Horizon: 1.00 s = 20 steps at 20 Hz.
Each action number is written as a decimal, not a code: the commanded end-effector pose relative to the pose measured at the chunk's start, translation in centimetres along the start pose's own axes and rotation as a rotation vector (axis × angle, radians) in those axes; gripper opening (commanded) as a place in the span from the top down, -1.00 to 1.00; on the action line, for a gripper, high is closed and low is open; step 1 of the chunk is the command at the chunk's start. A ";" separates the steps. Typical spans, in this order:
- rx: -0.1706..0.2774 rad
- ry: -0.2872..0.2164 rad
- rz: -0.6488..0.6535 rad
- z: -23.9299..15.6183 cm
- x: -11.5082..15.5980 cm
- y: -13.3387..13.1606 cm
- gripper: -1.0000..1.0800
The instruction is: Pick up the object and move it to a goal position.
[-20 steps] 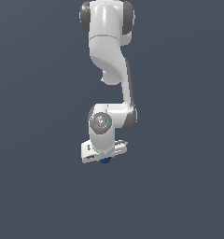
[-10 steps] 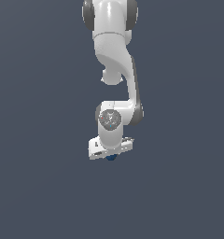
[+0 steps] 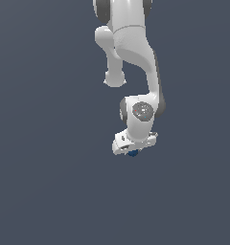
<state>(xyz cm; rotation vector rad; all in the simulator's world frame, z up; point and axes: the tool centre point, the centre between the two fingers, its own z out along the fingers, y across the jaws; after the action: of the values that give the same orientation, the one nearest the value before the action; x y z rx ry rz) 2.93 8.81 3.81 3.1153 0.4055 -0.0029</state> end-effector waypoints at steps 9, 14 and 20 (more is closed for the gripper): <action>0.000 0.002 -0.001 -0.7 -1.3 -10.7 1.00; 0.000 0.002 -0.001 -0.9 -1.5 -13.4 1.00; 0.000 0.002 -0.001 -0.9 -1.5 -14.1 1.00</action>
<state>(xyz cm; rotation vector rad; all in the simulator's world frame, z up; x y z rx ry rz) -2.18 22.08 4.69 3.1150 0.4098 -0.0018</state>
